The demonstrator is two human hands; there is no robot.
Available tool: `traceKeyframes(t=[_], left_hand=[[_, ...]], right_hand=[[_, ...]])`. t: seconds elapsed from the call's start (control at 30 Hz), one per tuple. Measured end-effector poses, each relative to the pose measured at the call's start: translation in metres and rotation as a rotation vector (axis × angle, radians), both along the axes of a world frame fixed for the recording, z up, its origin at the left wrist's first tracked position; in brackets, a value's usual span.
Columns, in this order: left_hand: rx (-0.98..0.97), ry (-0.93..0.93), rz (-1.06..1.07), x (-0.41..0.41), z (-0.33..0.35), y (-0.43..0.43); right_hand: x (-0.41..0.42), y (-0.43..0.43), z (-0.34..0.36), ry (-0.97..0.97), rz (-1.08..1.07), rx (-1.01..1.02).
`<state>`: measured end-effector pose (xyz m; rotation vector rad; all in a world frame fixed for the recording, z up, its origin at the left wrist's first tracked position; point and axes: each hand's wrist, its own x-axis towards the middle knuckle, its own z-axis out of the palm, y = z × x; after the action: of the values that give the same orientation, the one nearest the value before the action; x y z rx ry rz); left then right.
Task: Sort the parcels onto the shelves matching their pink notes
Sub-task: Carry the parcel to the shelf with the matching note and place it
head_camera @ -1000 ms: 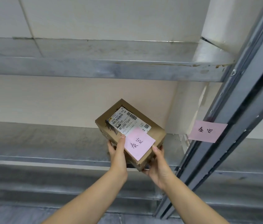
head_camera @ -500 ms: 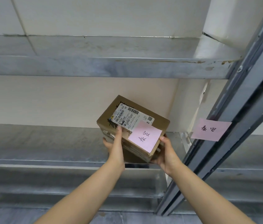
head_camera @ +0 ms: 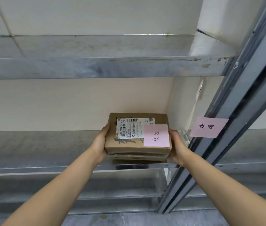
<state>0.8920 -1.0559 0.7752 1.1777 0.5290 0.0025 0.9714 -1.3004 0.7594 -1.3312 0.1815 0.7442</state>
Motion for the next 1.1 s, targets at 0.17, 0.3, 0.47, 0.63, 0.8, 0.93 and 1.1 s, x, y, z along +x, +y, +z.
traceKeyframes(t=[0.17,0.3,0.47,0.63,0.8,0.93,1.1], left_hand=[[-0.061,0.028,0.013,0.009,-0.014,-0.009],[-0.103,0.076,0.012,0.015,-0.020,-0.014],[-0.150,0.113,0.025,0.022,-0.024,-0.016],[-0.144,0.097,0.037,0.026,-0.027,-0.016],[-0.109,0.111,0.027,0.027,-0.025,-0.018],[-0.089,0.106,0.017,0.027,-0.026,-0.018],[-0.067,0.111,0.017,0.028,-0.026,-0.017]], right_hand=[[0.004,0.011,-0.004,-0.014,-0.128,0.004],[0.007,0.009,-0.013,0.039,-0.242,-0.019],[0.008,0.006,-0.017,0.059,-0.251,-0.051],[0.011,0.007,-0.019,0.084,-0.274,-0.102],[0.012,0.007,-0.017,0.102,-0.303,-0.060],[0.012,0.007,-0.016,0.096,-0.299,-0.051],[0.008,0.007,-0.010,0.101,-0.342,-0.057]])
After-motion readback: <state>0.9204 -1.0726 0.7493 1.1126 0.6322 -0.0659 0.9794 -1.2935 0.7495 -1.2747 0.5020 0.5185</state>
